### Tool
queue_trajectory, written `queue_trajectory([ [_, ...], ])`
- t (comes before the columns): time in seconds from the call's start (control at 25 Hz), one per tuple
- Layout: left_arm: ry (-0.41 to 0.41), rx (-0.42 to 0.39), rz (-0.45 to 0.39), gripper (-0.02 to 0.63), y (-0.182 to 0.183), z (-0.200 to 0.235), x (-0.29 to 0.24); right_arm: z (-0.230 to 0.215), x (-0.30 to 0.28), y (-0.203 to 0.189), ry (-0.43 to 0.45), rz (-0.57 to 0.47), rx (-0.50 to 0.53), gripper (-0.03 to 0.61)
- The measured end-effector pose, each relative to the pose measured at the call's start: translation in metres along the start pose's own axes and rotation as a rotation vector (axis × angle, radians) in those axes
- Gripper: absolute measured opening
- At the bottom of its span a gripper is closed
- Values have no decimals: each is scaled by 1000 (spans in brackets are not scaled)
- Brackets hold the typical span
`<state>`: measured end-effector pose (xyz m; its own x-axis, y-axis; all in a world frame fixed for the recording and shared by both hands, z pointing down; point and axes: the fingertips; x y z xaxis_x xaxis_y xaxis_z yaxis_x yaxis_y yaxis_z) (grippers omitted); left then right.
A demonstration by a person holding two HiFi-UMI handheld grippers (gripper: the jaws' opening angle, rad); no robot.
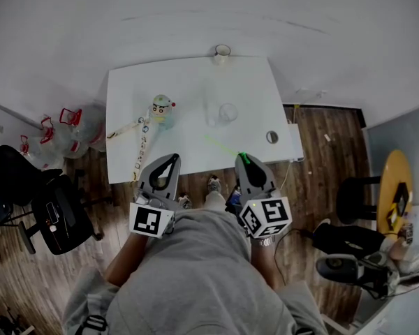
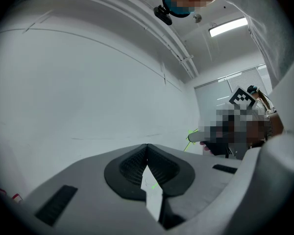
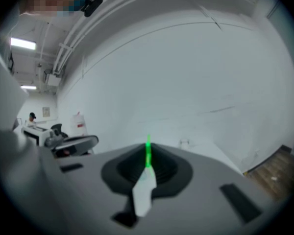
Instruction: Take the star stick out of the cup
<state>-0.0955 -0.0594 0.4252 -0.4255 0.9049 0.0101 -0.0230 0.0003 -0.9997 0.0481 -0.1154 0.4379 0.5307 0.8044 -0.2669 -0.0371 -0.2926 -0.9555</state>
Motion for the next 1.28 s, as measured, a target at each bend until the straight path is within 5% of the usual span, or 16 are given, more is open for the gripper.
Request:
queue_trajectory([
  [0.84, 15, -9, 10, 31, -2, 3, 2, 14, -4, -10, 41, -14, 27, 46],
  [1.28, -7, -44, -45, 32, 36, 18, -12, 9, -13, 31, 47, -68, 22, 46],
])
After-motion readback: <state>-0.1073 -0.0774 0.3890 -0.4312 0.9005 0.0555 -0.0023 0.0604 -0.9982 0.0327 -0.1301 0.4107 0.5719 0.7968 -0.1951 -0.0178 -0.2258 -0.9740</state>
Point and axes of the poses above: the fingertips, and each gripper's own axes: x backward along the fingers, z to its left, y out of its top, and after that the axes turned 12 degrees about -y, right-handed
